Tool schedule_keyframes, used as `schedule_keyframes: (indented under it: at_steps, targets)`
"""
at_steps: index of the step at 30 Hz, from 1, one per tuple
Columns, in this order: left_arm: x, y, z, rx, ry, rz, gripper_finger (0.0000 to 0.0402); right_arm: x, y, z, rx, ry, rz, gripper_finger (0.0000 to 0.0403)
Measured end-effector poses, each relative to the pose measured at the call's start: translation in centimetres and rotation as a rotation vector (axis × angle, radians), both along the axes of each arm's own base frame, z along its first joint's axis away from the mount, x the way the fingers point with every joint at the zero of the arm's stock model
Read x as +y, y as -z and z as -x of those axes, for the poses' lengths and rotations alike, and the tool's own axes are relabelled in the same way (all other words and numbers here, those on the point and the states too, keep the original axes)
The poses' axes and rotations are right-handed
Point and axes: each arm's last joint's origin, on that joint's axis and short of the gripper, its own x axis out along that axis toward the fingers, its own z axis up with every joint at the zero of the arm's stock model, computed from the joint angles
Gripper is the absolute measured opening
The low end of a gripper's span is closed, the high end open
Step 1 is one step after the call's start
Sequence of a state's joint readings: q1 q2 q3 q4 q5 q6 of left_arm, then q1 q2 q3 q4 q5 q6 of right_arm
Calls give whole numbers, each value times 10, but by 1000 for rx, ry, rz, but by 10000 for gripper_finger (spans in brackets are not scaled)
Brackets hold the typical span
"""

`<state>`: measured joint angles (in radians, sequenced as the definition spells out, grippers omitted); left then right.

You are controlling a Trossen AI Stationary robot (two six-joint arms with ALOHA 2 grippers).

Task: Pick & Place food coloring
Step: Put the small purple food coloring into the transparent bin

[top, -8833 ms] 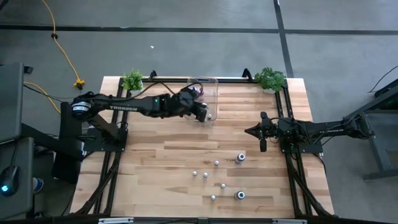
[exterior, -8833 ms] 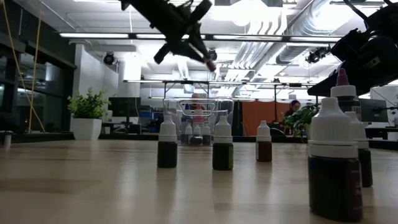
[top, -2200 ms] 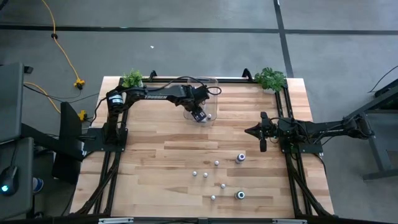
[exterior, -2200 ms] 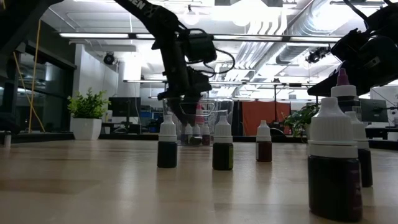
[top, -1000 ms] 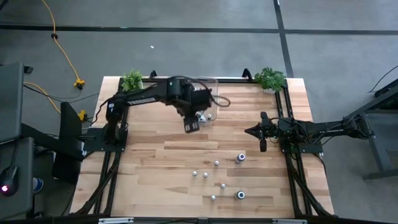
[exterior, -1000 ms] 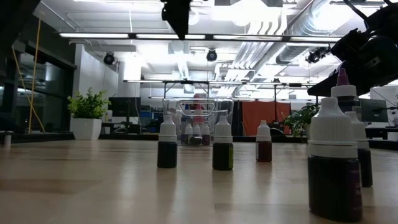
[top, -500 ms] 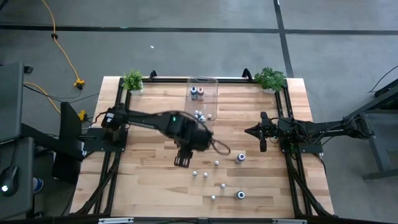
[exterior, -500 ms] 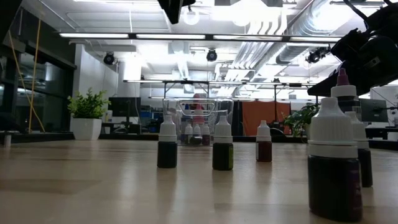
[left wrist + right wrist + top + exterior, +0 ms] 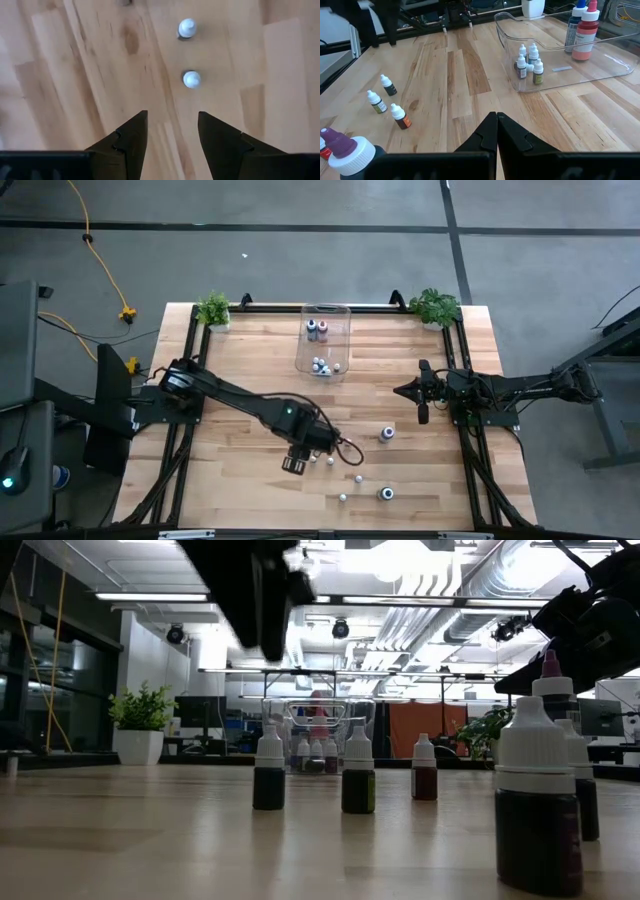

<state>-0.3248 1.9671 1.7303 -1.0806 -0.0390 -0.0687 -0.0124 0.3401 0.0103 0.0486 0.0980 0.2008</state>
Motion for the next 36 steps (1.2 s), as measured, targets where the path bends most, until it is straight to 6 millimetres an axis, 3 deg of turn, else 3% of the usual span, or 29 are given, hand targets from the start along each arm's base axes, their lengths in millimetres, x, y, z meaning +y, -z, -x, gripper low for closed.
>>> schedule_keyframes:
  at_steps: [6, 12, 22, 36]
  targets:
    - [2, 32, 1, 0, -111, 39, 168, 0, 0, 0, 0, 0, 0, 0]
    - [2, 48, 3, 7, -166, 58, 168, 0, 0, 0, -1, 0, 0, 0]
    - [-4, 50, 2, 2, -98, 150, 168, 0, 0, 0, 0, 0, 0, 0]
    - [-15, 47, -2, -93, -62, 125, 168, 0, 0, 0, 0, 0, 0, 0]
